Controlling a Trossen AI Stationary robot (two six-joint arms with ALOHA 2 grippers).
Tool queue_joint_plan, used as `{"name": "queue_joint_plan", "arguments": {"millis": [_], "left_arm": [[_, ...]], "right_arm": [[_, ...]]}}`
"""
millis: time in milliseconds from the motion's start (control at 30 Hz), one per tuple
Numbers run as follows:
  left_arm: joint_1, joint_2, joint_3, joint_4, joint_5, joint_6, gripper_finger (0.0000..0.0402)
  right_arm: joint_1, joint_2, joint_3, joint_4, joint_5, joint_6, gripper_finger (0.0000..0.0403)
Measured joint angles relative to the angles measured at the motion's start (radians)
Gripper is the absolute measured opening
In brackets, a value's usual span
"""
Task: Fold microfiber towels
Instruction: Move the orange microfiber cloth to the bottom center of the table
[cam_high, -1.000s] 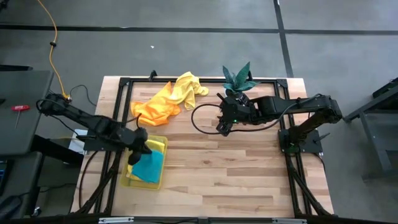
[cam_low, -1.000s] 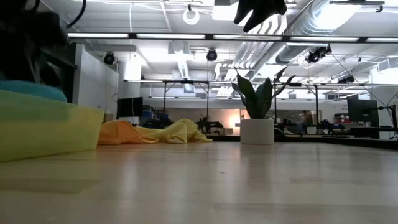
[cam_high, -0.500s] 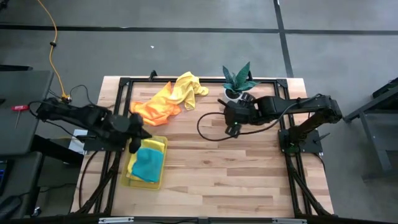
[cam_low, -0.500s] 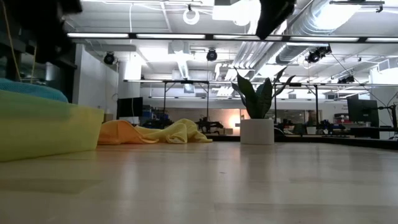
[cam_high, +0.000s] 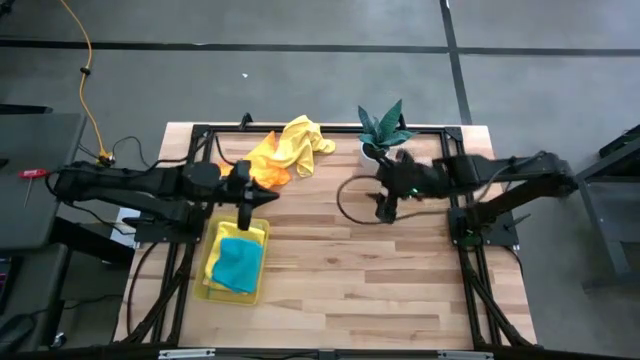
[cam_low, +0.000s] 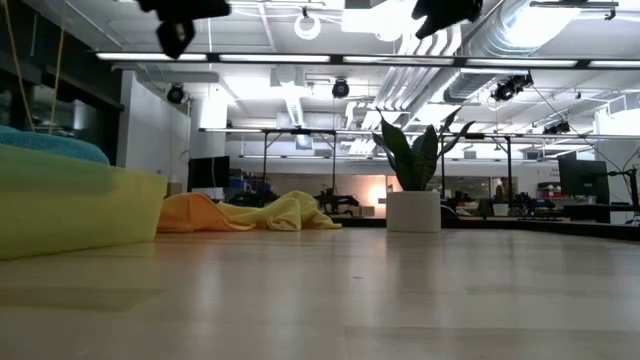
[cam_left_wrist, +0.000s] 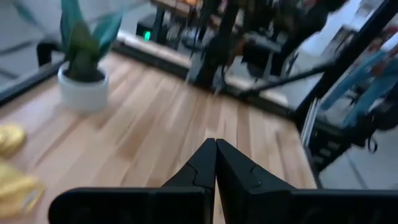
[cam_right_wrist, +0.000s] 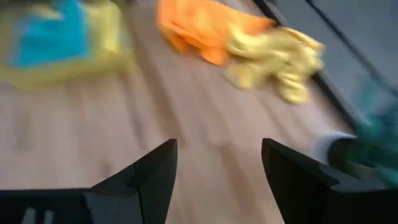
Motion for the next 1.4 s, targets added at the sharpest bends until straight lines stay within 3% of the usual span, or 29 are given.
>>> {"name": "queue_joint_plan", "arguments": {"millis": [100, 200, 433, 567, 667, 833, 1033, 1267, 1400], "left_arm": [[0.038, 0.043, 0.000, 0.104, 0.010, 0.009, 0.0000], [0.097, 0.082, 0.000, 0.107, 0.004, 0.009, 0.0000], [0.328, 0.179, 0.000, -0.037, 0.026, -0.017, 0.0007], [0.466, 0.263, 0.000, -0.192, 0.117, 0.032, 0.0043], [0.509, 0.333, 0.000, -0.312, 0.130, 0.062, 0.0082], [0.515, 0.381, 0.000, -0.458, 0.132, 0.011, 0.0149], [0.487, 0.429, 0.000, -0.454, 0.054, -0.033, 0.0204], [0.487, 0.564, 0.000, -0.395, 0.059, -0.087, 0.0214], [0.471, 0.620, 0.000, -0.342, 0.114, -0.174, 0.0167]], "right_arm": [[0.011, -0.088, -0.216, 0.263, -0.016, 0.041, 0.0226], [0.004, -0.123, -0.371, 0.510, 0.010, 0.069, 0.0226], [-0.042, -0.082, -0.529, 0.862, 0.011, 0.226, 0.0226], [-0.060, -0.034, -0.538, 0.885, 0.029, 0.299, 0.0226], [-0.073, 0.006, -0.533, 0.885, 0.034, 0.334, 0.0226], [-0.088, 0.052, -0.522, 0.889, 0.031, 0.362, 0.0226], [-0.092, 0.081, -0.522, 0.890, 0.025, 0.359, 0.0226], [-0.092, 0.087, -0.522, 0.891, 0.017, 0.346, 0.0226], [-0.092, 0.086, -0.522, 0.891, 0.006, 0.326, 0.0226]]}}
